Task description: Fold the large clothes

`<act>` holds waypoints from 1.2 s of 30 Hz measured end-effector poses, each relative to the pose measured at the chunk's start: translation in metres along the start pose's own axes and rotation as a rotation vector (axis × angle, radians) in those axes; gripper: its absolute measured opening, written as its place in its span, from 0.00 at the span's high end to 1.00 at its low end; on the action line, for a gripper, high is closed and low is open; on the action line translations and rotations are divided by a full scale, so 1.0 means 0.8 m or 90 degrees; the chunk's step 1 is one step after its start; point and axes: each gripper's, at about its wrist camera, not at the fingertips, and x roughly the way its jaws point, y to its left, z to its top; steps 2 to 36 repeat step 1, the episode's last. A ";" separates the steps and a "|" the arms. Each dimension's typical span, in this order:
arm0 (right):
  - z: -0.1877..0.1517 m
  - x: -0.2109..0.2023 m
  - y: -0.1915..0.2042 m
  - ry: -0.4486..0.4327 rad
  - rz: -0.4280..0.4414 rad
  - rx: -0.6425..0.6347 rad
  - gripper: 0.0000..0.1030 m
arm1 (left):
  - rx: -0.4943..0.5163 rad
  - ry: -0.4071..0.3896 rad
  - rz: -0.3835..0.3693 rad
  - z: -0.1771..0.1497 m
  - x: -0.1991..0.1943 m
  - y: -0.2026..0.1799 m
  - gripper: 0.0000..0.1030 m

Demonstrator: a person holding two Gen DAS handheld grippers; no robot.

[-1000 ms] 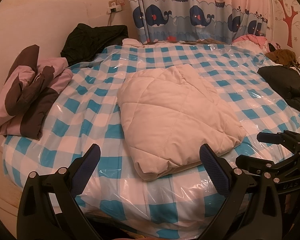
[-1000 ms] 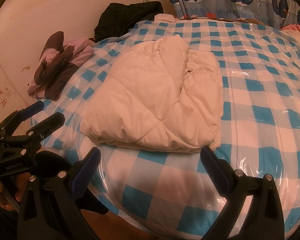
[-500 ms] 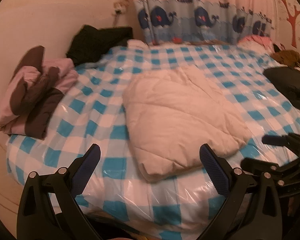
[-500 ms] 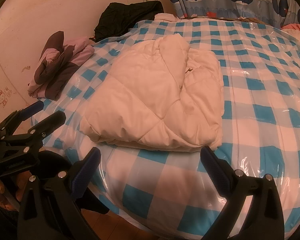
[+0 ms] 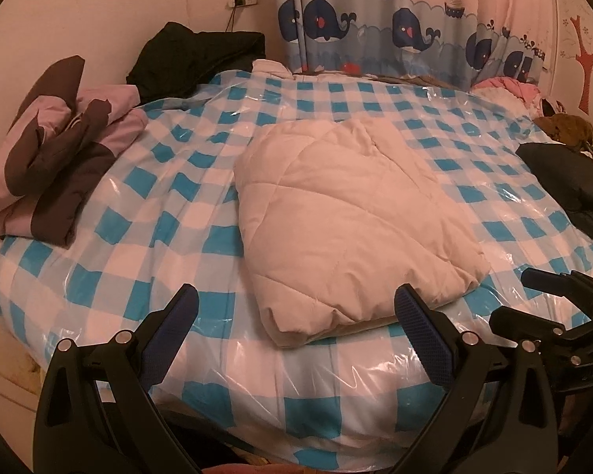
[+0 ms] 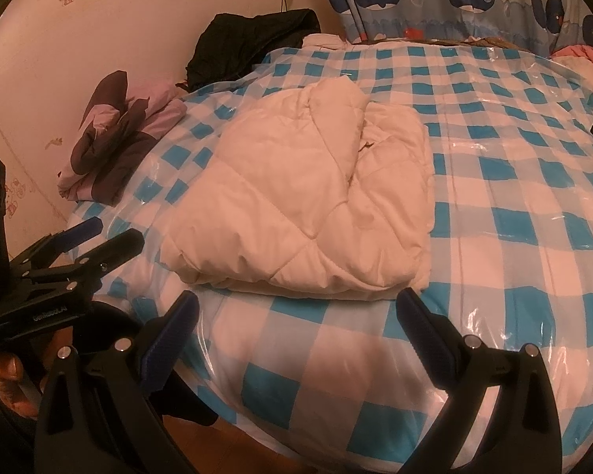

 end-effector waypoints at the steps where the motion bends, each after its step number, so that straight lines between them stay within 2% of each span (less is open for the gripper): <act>1: 0.003 0.000 -0.003 0.000 0.001 0.000 0.07 | 0.000 -0.001 -0.001 0.000 0.000 0.000 0.07; 36: 0.003 0.000 -0.003 0.000 0.001 0.000 0.07 | 0.000 -0.001 -0.001 0.000 0.000 0.000 0.07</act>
